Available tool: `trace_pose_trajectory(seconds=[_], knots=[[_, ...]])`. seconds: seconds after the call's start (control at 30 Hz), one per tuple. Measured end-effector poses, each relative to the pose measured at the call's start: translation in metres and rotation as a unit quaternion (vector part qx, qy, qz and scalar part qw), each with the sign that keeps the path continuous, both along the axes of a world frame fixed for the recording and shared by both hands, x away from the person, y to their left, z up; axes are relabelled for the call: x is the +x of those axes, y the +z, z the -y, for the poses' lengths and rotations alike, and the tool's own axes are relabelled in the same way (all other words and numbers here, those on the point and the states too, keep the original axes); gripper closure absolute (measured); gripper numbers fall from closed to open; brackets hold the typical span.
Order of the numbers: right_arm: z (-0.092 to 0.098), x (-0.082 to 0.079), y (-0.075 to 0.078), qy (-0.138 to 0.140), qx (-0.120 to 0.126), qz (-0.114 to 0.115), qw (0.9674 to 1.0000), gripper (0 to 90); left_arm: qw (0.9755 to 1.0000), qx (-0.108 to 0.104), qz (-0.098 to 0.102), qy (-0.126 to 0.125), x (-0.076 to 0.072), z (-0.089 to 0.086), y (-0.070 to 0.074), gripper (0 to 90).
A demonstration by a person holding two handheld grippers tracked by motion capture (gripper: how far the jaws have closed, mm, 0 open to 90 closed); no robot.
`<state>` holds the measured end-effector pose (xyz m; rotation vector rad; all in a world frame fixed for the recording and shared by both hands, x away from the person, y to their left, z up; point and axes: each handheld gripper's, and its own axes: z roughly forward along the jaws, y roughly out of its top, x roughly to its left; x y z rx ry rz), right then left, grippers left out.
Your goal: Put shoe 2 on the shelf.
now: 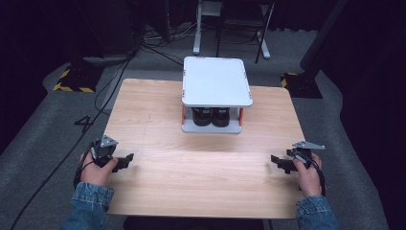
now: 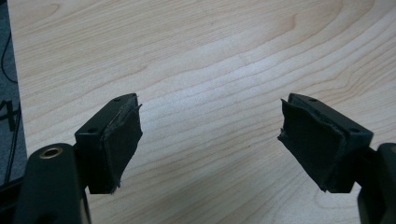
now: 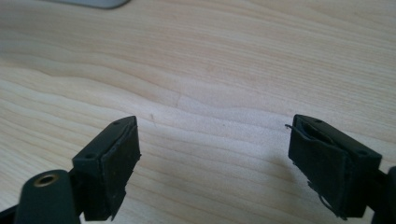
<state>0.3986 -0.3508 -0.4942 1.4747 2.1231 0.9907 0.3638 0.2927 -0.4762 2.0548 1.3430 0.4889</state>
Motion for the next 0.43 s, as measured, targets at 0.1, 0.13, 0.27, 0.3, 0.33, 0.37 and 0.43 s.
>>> trace_pose_trajectory(seconds=[0.1, 0.13, 0.27, 0.3, 0.33, 0.37, 0.43], knots=[[-0.002, 0.001, -0.003, -0.001, -0.011, 0.000, 0.9999, 17.1, 1.0000, -0.003, -0.005, 0.004, 0.000, -0.001, -0.001, 20.4], [-0.003, 0.002, -0.005, 0.000, -0.019, 0.001, 0.9998, 16.7, 1.0000, 0.000, 0.001, 0.004, 0.000, -0.001, -0.001, 20.4], [-0.006, 0.001, -0.009, 0.004, -0.038, 0.018, 0.9991, 14.9, 1.0000, -0.001, 0.003, 0.005, 0.001, 0.000, -0.001, 20.2], [-0.006, 0.001, -0.009, 0.004, -0.038, 0.018, 0.9991, 14.9, 1.0000, -0.001, 0.003, 0.005, 0.001, 0.000, -0.001, 20.3], [-0.008, 0.001, -0.010, 0.006, -0.043, 0.024, 0.9988, 13.6, 1.0000, -0.003, 0.002, 0.005, 0.002, 0.001, -0.001, 20.2], [-0.008, 0.001, -0.010, 0.006, -0.043, 0.024, 0.9988, 13.6, 1.0000, -0.003, 0.002, 0.005, 0.002, 0.001, -0.001, 20.2], [-0.008, 0.001, -0.010, 0.006, -0.043, 0.024, 0.9988, 13.6, 1.0000, -0.005, 0.002, 0.002, 0.002, 0.002, -0.002, 20.2]])
